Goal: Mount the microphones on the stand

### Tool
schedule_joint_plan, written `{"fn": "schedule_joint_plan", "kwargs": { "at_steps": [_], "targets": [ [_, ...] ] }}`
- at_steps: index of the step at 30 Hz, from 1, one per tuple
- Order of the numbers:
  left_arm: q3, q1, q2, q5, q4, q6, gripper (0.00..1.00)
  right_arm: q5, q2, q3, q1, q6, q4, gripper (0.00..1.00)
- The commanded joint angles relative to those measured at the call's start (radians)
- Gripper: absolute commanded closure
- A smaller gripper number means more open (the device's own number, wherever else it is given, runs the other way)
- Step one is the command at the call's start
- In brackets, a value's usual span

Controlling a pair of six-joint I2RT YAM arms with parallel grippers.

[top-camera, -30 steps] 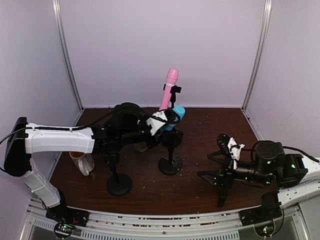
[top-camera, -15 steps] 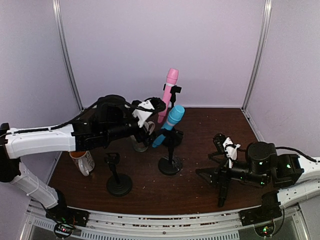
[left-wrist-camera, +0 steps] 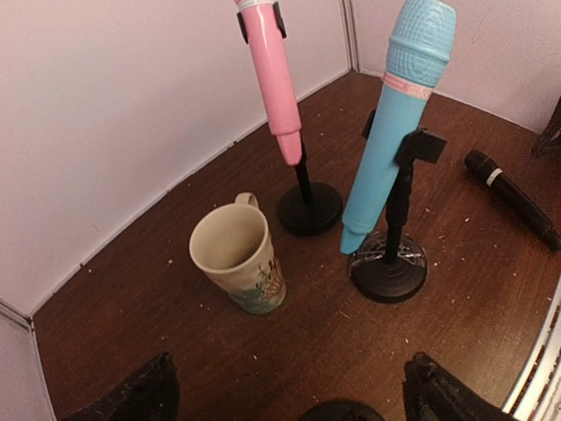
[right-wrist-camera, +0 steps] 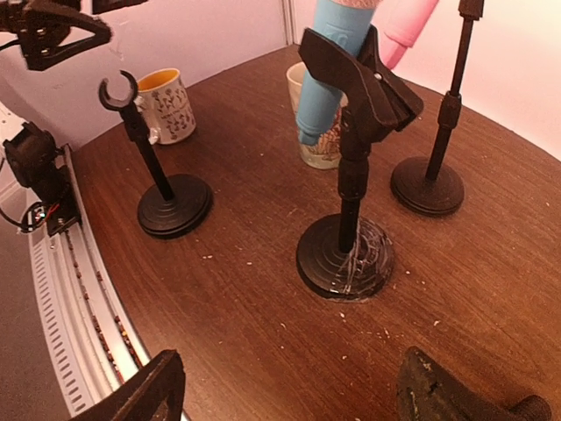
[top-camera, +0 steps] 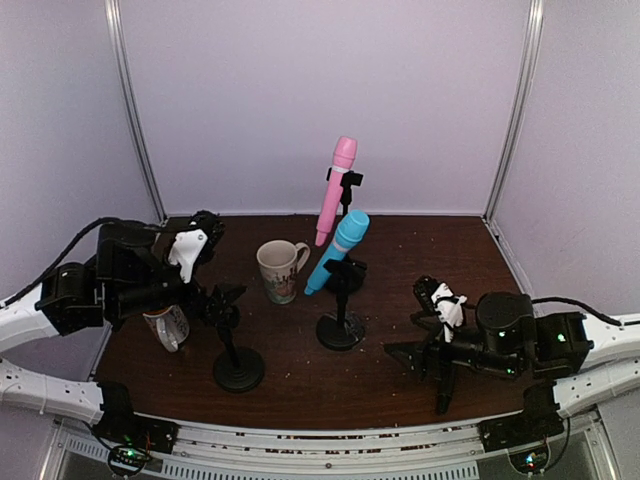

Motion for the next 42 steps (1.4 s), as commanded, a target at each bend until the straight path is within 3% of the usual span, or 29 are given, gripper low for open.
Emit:
{"fn": "schedule_joint_plan", "kwargs": {
  "at_steps": [1, 6, 10, 17, 25, 28, 35, 42],
  "targets": [
    [-0.093, -0.017, -0.092, 0.036, -0.091, -0.138, 0.11, 0.116, 0.059, 0.041, -0.025, 0.076, -0.063, 0.16],
    [-0.180, -0.068, -0.172, 0.026, -0.070, -0.202, 0.12, 0.310, 0.100, 0.096, -0.054, 0.433, -0.380, 0.16],
    [-0.211, -0.109, -0.196, -0.045, -0.040, -0.204, 0.12, 0.327, 0.091, 0.062, -0.063, 0.729, -0.609, 0.18],
    [-0.284, -0.114, -0.219, -0.123, 0.089, -0.156, 0.14, 0.127, 0.049, -0.120, -0.078, 0.953, -0.591, 0.23],
    [-0.250, -0.114, -0.226, -0.252, 0.078, -0.148, 0.14, -0.022, 0.092, -0.229, -0.205, 0.964, -0.412, 0.33],
    [-0.254, -0.114, -0.258, -0.206, 0.075, -0.137, 0.14, -0.070, 0.152, -0.235, -0.262, 0.927, -0.336, 0.38],
    [-0.255, -0.114, -0.292, -0.240, 0.076, -0.148, 0.14, -0.093, 0.296, -0.200, -0.321, 0.876, -0.281, 0.49],
    [-0.195, -0.114, -0.241, -0.243, 0.092, -0.075, 0.09, 0.069, 0.075, -0.172, -0.339, 0.886, -0.357, 0.70]
  ]
}}
